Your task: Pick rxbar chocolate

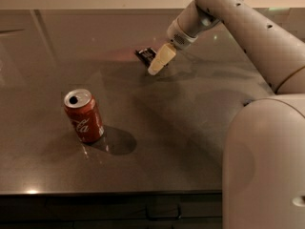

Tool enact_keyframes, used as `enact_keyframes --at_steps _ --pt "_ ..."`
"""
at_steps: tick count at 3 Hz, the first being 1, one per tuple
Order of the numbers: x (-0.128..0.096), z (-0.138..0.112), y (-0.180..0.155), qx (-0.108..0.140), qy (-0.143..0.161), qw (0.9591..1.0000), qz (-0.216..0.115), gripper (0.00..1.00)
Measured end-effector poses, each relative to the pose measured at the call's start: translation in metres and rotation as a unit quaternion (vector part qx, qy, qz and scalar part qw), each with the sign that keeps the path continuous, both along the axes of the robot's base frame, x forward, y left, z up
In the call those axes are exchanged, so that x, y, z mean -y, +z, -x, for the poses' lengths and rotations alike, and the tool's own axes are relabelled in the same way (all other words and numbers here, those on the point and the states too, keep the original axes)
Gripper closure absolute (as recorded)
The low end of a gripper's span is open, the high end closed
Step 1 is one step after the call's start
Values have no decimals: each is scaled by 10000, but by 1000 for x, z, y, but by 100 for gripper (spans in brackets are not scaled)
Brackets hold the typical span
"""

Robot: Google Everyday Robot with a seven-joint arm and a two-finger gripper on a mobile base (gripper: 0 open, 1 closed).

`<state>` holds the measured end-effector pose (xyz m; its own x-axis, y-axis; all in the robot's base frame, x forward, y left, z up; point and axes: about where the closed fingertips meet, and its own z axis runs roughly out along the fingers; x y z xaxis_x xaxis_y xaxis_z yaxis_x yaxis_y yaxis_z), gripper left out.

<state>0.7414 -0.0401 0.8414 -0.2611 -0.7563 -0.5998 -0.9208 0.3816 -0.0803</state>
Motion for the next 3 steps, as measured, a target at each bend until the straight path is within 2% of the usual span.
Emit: enact_keyframes --at_steps 1,2,3 --pt "-3 1 -4 -42 33 10000 32 0" --pt "-7 2 -8 -122 89 9999 71 18" --pt "-9 4 -10 -181 125 9997 92 41"
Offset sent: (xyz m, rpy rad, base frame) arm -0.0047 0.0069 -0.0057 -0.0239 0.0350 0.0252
